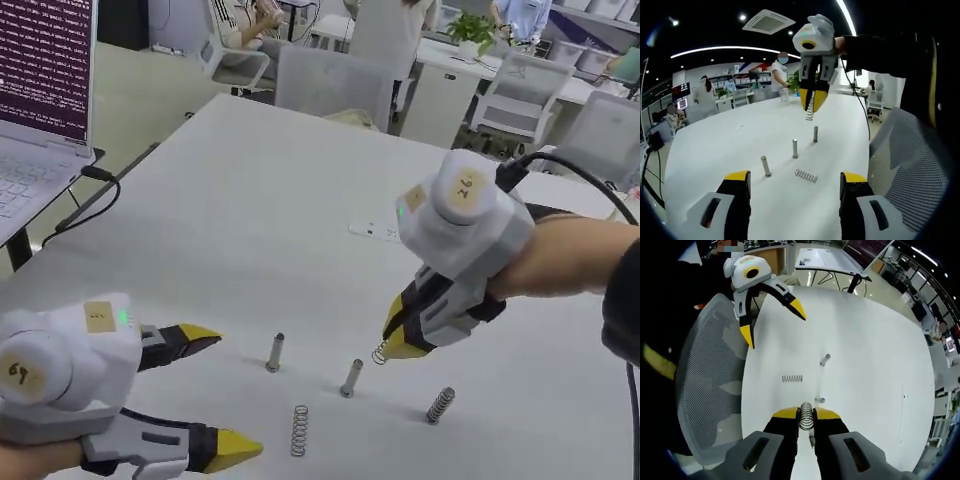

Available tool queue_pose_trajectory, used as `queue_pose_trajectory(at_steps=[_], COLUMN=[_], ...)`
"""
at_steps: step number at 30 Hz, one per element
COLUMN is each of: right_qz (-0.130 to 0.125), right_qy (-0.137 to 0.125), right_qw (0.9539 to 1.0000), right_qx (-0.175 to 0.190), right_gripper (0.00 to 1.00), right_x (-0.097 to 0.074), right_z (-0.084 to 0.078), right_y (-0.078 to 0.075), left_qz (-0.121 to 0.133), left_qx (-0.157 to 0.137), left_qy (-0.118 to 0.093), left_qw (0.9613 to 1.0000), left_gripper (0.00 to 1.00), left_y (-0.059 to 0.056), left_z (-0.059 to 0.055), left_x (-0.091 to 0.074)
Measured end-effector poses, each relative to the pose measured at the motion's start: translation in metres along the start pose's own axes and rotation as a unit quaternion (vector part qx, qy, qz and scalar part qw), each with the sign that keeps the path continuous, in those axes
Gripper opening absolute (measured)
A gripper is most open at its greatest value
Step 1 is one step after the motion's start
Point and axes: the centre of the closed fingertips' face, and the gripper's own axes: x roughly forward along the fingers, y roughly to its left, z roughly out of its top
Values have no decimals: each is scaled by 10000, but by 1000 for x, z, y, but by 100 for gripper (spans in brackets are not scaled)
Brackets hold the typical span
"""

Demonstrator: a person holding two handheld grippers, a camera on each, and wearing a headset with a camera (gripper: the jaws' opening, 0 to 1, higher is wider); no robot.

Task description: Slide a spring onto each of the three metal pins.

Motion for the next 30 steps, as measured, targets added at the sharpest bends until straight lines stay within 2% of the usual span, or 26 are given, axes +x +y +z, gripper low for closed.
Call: queue_pose_trajectory(at_steps=[9,12,15,30], right_qz=[30,32,17,260], right_qy=[46,104,184,479], right_qw=[9999,9998,9998,9984], right_qx=[143,138,96,138], right_gripper=[8,8,8,8], right_x=[7,12,17,41], right_z=[-5,-7,-7,-2], right_y=[-12,-14,-17,-29], left_qz=[256,282,291,229], left_qx=[-37,-47,-51,61], left_qy=[7,15,13,69], left_qw=[9997,9996,9996,9997], left_gripper=[74,74,74,72], left_y=[8,7,5,0], left_z=[-11,-12,-12,-15], left_x=[-10,-12,-12,-11])
